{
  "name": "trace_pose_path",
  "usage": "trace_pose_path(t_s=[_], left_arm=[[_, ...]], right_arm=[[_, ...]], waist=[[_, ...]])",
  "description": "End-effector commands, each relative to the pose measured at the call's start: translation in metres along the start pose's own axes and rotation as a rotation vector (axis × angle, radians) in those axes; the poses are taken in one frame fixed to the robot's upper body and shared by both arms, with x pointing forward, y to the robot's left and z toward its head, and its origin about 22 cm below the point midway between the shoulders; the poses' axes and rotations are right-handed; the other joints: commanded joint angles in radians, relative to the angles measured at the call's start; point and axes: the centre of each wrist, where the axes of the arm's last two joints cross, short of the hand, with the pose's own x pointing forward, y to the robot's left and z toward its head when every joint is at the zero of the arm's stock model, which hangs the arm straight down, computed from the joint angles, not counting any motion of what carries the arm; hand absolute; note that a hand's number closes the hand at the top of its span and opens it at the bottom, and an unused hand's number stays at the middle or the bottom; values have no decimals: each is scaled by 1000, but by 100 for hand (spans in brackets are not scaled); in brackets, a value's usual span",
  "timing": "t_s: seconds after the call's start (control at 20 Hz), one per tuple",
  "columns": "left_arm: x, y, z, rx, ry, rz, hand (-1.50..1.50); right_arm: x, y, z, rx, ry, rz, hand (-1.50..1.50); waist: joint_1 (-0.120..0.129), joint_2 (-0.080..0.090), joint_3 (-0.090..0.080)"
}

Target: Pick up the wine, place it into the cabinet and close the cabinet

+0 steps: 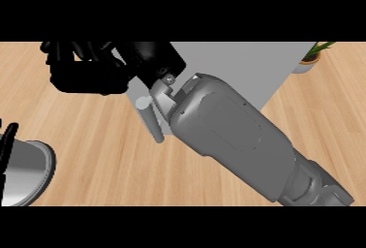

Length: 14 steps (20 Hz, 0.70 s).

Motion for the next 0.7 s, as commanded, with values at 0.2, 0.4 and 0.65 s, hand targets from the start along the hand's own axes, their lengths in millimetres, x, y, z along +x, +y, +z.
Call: trace_pose_path(t_s=[0.2, 0.4, 0.65], left_arm=[[6, -9, 3, -17, 1, 18, -150], [-2, -6, 0, -9, 1, -6, -150], [-8, -8, 0, 11, -12, 6, -150]], right_arm=[[-46, -53, -9, -149, 74, 83, 150], [-59, -70, -5, -132, 71, 122, 150], [-54, -65, -14, -125, 52, 131, 150]], waist=[[2, 25, 9], [-15, 31, 9], [-17, 30, 8]])
